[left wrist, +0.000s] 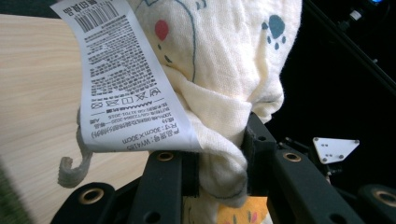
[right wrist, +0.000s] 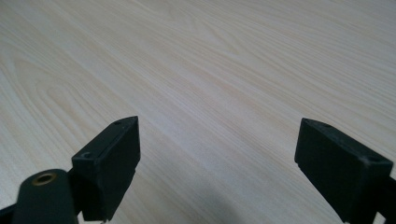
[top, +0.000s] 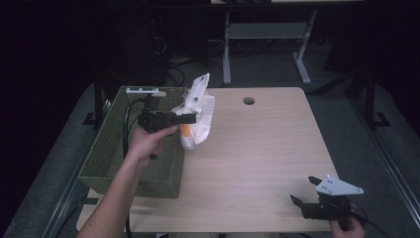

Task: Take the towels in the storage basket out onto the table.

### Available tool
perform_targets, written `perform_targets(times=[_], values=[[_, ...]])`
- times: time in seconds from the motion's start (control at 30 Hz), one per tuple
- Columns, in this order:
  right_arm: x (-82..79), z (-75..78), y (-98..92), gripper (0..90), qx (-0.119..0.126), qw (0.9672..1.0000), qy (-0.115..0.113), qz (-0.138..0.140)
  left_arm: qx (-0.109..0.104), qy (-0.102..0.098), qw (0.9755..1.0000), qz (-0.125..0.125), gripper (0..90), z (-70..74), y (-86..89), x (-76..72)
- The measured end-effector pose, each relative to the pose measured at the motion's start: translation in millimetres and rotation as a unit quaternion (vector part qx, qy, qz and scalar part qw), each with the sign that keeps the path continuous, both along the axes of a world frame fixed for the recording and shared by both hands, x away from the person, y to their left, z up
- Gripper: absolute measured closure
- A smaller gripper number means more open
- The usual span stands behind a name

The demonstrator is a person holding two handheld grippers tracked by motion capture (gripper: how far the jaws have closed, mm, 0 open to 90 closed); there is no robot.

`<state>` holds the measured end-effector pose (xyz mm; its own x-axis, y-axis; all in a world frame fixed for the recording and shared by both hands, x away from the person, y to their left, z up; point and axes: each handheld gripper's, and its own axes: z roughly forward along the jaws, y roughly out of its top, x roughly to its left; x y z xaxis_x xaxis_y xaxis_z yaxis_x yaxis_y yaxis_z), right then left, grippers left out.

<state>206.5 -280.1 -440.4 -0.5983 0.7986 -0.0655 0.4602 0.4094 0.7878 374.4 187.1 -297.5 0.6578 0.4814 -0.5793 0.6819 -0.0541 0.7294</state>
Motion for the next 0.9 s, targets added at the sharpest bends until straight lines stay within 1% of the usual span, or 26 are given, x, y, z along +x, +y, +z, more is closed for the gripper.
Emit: perform_targets(times=[0.13,0.17,0.33,0.43,0.5,0.63,0.7,0.77,0.83,0.9], values=[[0.2,0.0,0.9,13.9,-0.001,1.0000,-0.003,0.003,0.005,0.002,0.9999,-0.012,72.6,-3.2,-14.2,1.5],[0.3,0.0,1.0,14.0,-0.001,1.0000,-0.003,0.004,0.007,0.003,0.9999,-0.012,72.7,-3.9,-17.6,1.7],[-0.1,0.6,0.7,14.0,0.001,1.0000,-0.002,0.003,0.008,0.003,0.9997,-0.022,72.6,-8.4,-32.3,4.3],[0.7,0.5,-1.1,13.9,0.004,1.0000,-0.004,0.002,0.016,0.007,0.9995,-0.028,72.6,-11.8,-40.8,5.5],[0.4,0.6,-1.4,13.9,0.003,1.0000,-0.004,0.002,0.013,0.010,0.9995,-0.028,72.6,-14.4,-45.8,6.7],[-0.1,1.1,-0.7,13.9,0.004,1.0000,-0.006,0.003,0.020,0.013,0.9990,-0.039,72.1,-18.8,-57.9,7.4],[0.1,1.0,-0.7,13.9,0.007,0.9999,-0.006,0.006,0.019,0.016,0.9989,-0.039,72.1,-20.4,-63.2,8.3],[-0.4,1.6,-0.3,13.9,0.011,0.9999,-0.006,0.005,0.013,0.017,0.9990,-0.040,72.1,-22.0,-70.0,8.8],[-0.4,1.7,-0.5,13.9,0.011,0.9999,-0.007,0.006,0.020,0.016,0.9987,-0.045,72.1,-23.8,-76.5,9.6],[-0.4,1.5,-0.4,13.9,0.011,0.9999,-0.007,0.005,0.021,0.016,0.9986,-0.047,72.1,-26.2,-81.1,10.5]])
